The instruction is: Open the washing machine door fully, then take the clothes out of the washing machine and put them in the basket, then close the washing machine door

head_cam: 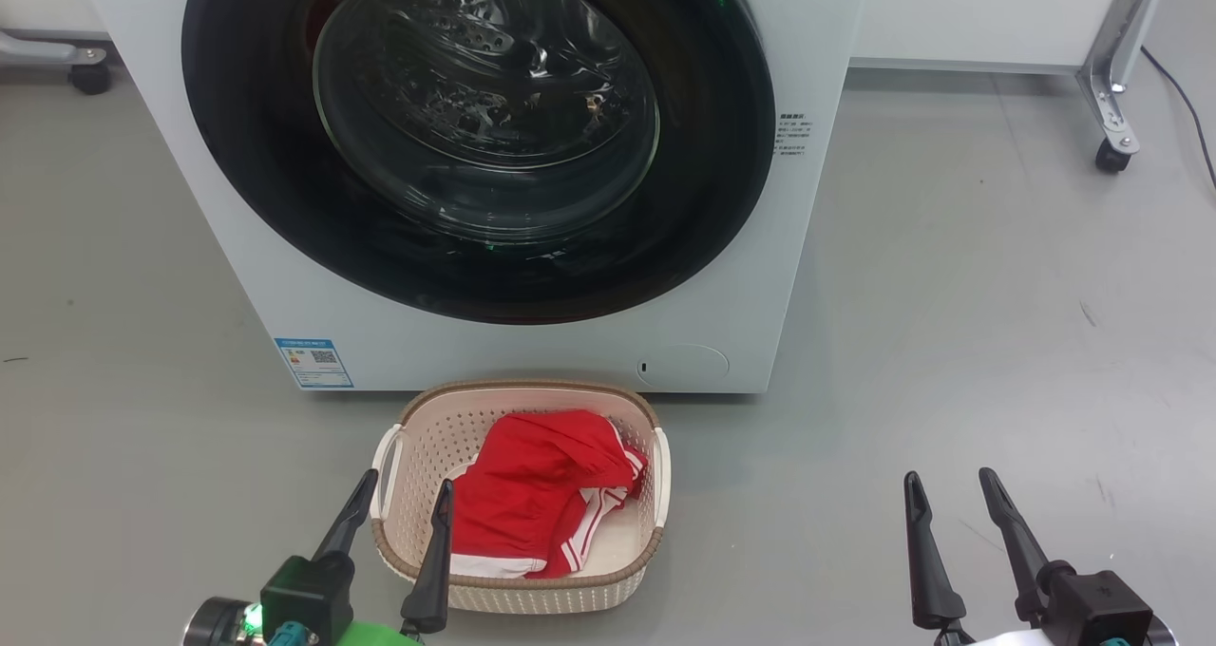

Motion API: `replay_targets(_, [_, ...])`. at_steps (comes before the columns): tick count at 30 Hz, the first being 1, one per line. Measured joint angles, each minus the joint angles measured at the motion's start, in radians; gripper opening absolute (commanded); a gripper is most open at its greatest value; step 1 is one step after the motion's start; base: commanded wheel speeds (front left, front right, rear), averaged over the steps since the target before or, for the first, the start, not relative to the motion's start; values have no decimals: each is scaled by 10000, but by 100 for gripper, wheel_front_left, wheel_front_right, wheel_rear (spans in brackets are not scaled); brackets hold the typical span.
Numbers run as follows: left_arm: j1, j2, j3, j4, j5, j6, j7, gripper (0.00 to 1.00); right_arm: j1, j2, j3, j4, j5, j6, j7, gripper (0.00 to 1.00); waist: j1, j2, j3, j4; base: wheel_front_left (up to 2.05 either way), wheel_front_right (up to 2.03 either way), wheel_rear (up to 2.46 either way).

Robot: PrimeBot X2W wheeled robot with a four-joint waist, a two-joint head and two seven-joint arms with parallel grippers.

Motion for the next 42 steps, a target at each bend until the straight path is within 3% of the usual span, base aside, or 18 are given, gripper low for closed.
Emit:
replay_targets(10, [12, -2, -38, -35, 0, 13, 46, 100, 28, 4, -29, -136, -19, -75, 75, 100, 0, 0, -30, 10, 0, 0, 0])
replay_targets(11, [16, -4, -52, -31, 0, 12, 59, 0, 40, 6, -29, -138, -17, -75, 75, 0, 0, 0, -37, 15, 0, 0, 0])
replay_targets(19, [286, -82, -178, 433, -125, -8, 56, 0, 137, 79, 75, 311, 119, -69, 75, 0, 0, 0, -29, 6, 0, 0, 0])
replay_targets(42, [332, -194, 508, 299, -3310, -316, 267, 0, 42, 102, -370, 221, 3400, 123, 391, 0, 0, 0, 58, -226, 0, 0, 0])
